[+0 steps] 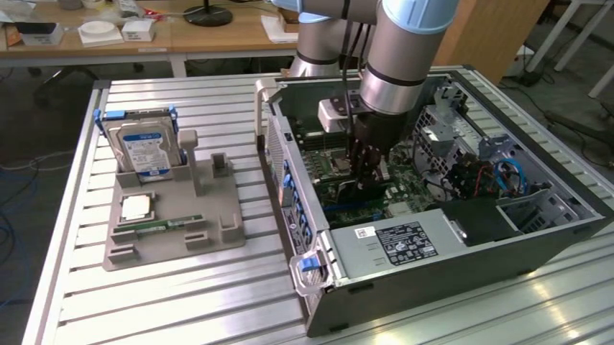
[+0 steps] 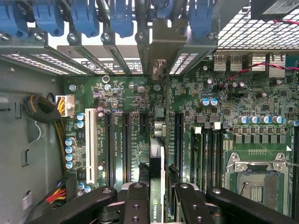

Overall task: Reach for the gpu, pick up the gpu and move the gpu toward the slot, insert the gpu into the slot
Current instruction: 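Insert the gpu into the slot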

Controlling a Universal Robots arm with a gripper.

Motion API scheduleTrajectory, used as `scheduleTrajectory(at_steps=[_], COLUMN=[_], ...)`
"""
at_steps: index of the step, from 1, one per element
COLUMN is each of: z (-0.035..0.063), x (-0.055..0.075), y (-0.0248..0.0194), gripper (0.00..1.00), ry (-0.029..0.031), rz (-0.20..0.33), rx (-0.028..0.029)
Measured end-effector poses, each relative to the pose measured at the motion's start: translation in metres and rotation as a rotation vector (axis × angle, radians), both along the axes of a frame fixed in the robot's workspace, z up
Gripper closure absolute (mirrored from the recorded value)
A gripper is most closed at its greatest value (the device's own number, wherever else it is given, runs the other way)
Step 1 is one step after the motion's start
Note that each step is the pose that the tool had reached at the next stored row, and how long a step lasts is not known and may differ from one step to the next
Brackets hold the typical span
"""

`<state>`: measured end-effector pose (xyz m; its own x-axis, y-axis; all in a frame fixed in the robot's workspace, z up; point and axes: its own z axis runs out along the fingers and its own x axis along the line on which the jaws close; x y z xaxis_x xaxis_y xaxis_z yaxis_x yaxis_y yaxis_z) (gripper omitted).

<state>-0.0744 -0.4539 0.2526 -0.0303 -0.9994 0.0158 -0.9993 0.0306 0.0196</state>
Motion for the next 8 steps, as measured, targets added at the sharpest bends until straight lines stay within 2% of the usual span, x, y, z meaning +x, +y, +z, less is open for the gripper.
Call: scheduleTrajectory(at_steps=[8], z=[0.0], x=[0.0], y=[0.0009], gripper=[0.74], ry=[0.0], rz=[0.0], rx=[0.0])
